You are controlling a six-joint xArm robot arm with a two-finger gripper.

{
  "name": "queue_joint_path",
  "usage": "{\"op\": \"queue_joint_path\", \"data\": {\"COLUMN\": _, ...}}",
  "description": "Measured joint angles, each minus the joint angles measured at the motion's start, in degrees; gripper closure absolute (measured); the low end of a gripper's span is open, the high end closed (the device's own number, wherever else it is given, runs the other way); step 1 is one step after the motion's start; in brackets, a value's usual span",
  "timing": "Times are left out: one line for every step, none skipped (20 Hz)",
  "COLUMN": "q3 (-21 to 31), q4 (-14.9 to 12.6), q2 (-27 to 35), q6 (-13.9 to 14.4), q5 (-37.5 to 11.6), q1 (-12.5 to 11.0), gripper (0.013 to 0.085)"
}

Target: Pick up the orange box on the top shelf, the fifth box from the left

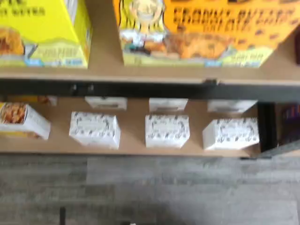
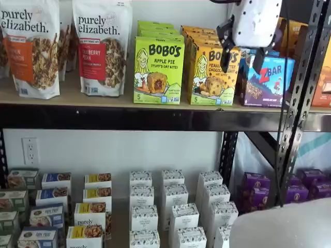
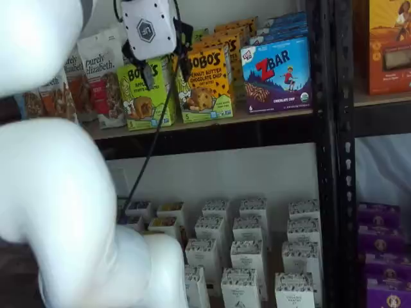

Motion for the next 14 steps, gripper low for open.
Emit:
{"op": "queue_joint_path", "data": {"q3": -0.4, "q4": -0.3, "q2": 0.9, "q6": 0.0, "q5": -0.9, "q1": 0.0, "gripper": 0.013}}
{"op": "queue_joint_path", "data": {"q3": -0.7, "q4": -0.7, "q2": 1.6, "q6": 0.1, "q5": -1.8, "q1": 0.0, "gripper": 0.013}}
{"op": "queue_joint_path", "data": {"q3": -1.0, "q4": -1.0, "q2": 2.4, "q6": 0.0, "q5": -2.5, "q1": -0.1, "gripper": 0.013}}
{"op": "queue_joint_path", "data": {"q3": -1.4, "q4": -1.1, "q2": 3.1, "q6": -0.2, "q5": -3.1, "q1": -0.3, "gripper": 0.013}}
{"op": "queue_joint_path", "data": {"q3": -2.0, "q4": -0.8, "q2": 4.1, "q6": -0.6, "q5": -3.7, "q1": -0.9, "gripper": 0.013}}
{"op": "queue_joint_path", "data": {"q3": -2.4, "q4": -0.4, "q2": 4.8, "q6": -1.1, "q5": -4.3, "q1": -1.4, "gripper": 0.013}}
{"op": "queue_joint_path", "data": {"q3": -2.7, "q4": 0.0, "q2": 5.5, "q6": -1.5, "q5": -4.9, "q1": -1.9, "gripper": 0.013}}
{"op": "queue_joint_path", "data": {"q3": -3.1, "q4": 0.6, "q2": 6.2, "q6": -1.9, "q5": -5.4, "q1": -2.4, "gripper": 0.013}}
{"op": "queue_joint_path", "data": {"q3": -3.5, "q4": 1.0, "q2": 6.9, "q6": -2.3, "q5": -5.7, "q1": -2.7, "gripper": 0.013}}
{"op": "queue_joint_path", "data": {"q3": -3.9, "q4": 1.3, "q2": 7.7, "q6": -2.5, "q5": -6.2, "q1": -3.0, "gripper": 0.013}}
{"op": "queue_joint_path", "data": {"q3": -4.2, "q4": 1.5, "q2": 8.3, "q6": -2.7, "q5": -6.5, "q1": -3.2, "gripper": 0.013}}
{"op": "queue_joint_path", "data": {"q3": -4.4, "q4": 1.5, "q2": 8.6, "q6": -2.8, "q5": -6.9, "q1": -3.3, "gripper": 0.013}}
{"op": "queue_joint_path", "data": {"q3": -4.5, "q4": 1.5, "q2": 8.9, "q6": -2.9, "q5": -7.1, "q1": -3.4, "gripper": 0.013}}
{"op": "queue_joint_path", "data": {"q3": -4.6, "q4": 1.5, "q2": 9.2, "q6": -3.0, "q5": -7.3, "q1": -3.5, "gripper": 0.013}}
